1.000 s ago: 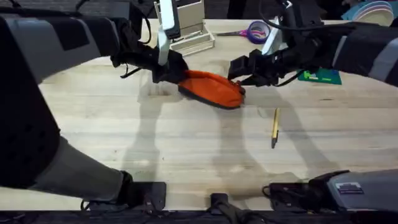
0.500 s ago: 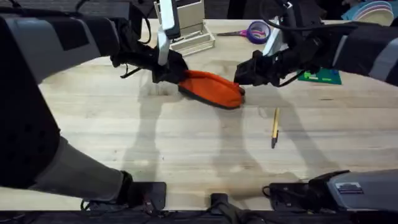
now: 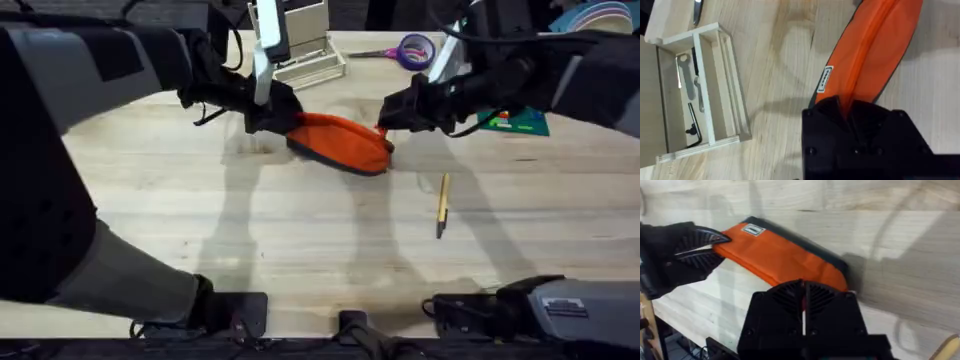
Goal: Unzip the bag, pick up the pens from the table one at a time and place them inside, then zip the bag closed.
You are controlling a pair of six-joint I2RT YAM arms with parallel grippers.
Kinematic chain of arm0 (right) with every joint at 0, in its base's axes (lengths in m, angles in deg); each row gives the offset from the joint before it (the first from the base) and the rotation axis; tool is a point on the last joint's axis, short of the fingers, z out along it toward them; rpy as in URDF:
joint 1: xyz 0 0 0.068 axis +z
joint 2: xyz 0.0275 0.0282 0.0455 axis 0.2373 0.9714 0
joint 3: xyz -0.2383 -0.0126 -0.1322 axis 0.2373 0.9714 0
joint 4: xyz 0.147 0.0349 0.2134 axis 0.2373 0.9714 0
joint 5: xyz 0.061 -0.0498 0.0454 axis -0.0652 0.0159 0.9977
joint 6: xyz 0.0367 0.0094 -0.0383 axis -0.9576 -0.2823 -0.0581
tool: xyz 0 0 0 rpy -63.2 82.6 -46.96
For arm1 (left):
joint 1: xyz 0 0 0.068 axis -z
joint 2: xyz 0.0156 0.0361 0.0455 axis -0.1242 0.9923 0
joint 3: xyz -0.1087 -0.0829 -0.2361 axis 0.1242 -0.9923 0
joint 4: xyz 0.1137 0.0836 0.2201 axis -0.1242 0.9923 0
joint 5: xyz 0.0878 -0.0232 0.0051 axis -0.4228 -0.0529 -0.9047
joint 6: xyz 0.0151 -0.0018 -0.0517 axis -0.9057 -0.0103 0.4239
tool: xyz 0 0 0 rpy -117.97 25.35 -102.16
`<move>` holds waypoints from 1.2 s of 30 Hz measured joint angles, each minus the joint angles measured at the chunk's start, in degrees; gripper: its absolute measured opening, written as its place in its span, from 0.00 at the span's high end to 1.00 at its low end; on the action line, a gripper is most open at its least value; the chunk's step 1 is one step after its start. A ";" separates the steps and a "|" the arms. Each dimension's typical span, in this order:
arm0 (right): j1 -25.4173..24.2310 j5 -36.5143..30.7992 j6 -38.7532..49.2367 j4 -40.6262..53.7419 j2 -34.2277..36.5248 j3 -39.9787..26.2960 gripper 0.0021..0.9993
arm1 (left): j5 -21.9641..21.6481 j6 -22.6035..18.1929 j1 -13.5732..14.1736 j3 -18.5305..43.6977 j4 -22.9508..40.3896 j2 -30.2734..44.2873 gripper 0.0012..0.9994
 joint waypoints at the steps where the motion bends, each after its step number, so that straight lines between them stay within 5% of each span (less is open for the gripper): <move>1: 0.00 0.00 0.00 0.00 -0.61 0.00 0.97 | -0.01 0.00 0.00 0.00 0.00 0.00 0.96; 16: 0.46 -0.07 -2.45 -0.16 -2.94 0.00 0.97 | -0.03 0.00 0.00 0.00 -0.13 0.00 0.96; 36: 13.70 -1.33 -6.32 -20.09 -1.08 0.00 0.97 | -0.14 0.00 0.00 0.00 0.09 -0.02 0.96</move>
